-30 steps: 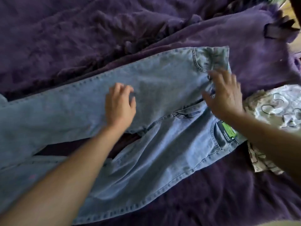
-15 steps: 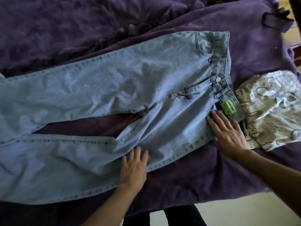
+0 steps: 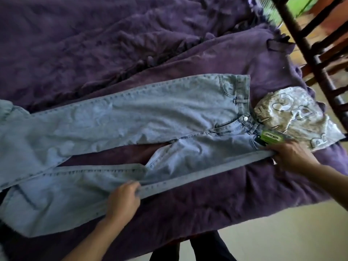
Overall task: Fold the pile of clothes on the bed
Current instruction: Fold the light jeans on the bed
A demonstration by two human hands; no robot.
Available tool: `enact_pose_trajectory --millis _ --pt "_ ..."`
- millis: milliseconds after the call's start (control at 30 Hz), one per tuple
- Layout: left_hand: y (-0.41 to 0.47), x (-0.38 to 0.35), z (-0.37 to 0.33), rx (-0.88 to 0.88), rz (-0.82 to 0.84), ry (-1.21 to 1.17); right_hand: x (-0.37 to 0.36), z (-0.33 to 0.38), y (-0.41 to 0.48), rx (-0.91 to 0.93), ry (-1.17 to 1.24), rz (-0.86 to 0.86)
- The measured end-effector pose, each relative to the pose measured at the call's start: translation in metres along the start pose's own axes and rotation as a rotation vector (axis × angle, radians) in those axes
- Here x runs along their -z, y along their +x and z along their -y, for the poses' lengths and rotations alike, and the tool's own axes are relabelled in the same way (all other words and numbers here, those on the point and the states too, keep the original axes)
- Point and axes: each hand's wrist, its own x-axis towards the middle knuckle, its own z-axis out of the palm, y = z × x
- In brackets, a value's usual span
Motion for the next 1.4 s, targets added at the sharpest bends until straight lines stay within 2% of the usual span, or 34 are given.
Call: enact_pose_trajectory --millis 100,167,333,433,500,600,700,800,900,1033,1133,1267,1400 --pt "0.032 0.049 0.033 0.147 -0.275 -0.181 0.032 0.010 0.048 -0.138 0.065 -0.030" --pt "0.059 0.085 0.045 0.186 -0.393 -0.240 0.052 0.018 0.091 -0.127 0.105 -0.071" --pt "0.141 0.149 0.050 0.240 -0.583 -0.220 0.074 0.031 0.202 -0.103 -0.001 -0.134" --pt "0.193 0.163 0.047 0.313 -0.607 -0.216 0.069 0.037 0.254 -0.113 -0.039 -0.197" --pt "0.223 0.159 0.046 0.385 -0.572 -0.203 0.057 0.041 0.281 -0.135 -0.076 -0.211" --pt "0.246 0.138 0.041 0.452 -0.428 -0.120 0.031 0.051 0.299 -0.113 -0.196 -0.205" --pt "0.232 0.112 0.044 0.399 -0.423 -0.040 0.019 0.067 0.292 -0.050 -0.231 -0.238" --pt "0.182 0.090 0.063 0.314 -0.456 0.018 0.020 0.095 0.272 0.046 -0.095 -0.319" --pt "0.119 0.066 0.093 0.317 -0.371 0.102 0.015 0.152 0.238 0.213 0.020 -0.298" --pt "0.047 0.042 0.141 0.358 -0.124 0.234 -0.011 0.251 0.187 0.415 0.138 -0.215" --pt "0.020 0.038 0.188 0.297 -0.056 0.352 -0.035 0.324 0.159 0.468 0.263 -0.148" --pt "0.009 0.045 0.243 0.172 -0.011 0.455 -0.067 0.412 0.146 0.266 0.545 -0.014" --pt "-0.001 0.048 0.283 -0.002 0.043 0.478 -0.100 0.498 0.173 -0.196 0.876 0.211"
